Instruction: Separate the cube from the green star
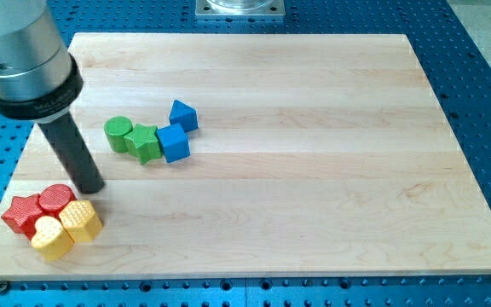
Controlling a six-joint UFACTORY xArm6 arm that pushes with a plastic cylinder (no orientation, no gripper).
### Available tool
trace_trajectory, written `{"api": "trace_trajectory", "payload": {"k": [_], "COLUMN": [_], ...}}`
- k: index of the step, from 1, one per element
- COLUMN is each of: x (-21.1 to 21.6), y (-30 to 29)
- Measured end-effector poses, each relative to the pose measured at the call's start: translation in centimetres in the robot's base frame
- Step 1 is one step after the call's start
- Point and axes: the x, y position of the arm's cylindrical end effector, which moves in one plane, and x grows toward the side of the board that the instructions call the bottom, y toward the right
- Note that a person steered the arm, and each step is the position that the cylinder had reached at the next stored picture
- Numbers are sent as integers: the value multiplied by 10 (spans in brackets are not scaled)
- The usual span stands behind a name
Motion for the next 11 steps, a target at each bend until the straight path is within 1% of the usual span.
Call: {"api": "trace_trajectory", "payload": {"k": [3,7,8,9,10,11], "x": [-3,-4,-11,-39,-47,-56], "y": [43,44,42,21,47,149]}}
